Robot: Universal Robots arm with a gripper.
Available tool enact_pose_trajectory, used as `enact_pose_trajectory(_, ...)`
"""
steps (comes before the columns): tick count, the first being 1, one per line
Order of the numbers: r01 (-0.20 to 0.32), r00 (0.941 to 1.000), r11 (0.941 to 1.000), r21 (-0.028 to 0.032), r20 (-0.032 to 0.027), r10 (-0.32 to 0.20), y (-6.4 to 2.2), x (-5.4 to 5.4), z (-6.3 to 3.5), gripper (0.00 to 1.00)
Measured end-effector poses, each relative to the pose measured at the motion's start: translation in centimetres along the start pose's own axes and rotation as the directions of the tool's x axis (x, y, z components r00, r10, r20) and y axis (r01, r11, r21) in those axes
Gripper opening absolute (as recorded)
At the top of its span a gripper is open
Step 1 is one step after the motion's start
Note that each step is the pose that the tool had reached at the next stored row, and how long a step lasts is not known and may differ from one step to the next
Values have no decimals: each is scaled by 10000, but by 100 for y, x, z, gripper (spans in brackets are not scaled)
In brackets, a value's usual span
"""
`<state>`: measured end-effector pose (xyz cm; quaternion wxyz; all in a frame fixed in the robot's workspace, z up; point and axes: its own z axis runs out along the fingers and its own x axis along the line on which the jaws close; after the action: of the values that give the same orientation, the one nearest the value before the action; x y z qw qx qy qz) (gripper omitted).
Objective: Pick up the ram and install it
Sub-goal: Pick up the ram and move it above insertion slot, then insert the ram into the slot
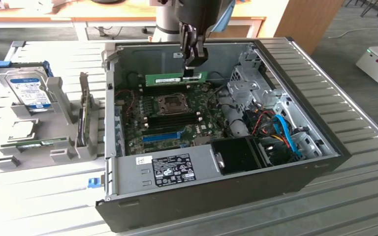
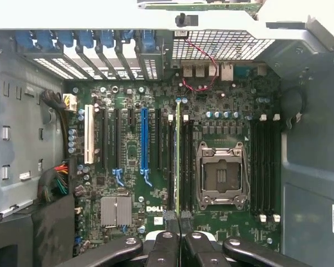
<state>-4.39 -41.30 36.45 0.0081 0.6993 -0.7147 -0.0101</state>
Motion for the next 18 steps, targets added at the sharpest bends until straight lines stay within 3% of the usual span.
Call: enact_pose_trajectory(18,0,10000,10000,1,4,0,-23,0,2,12)
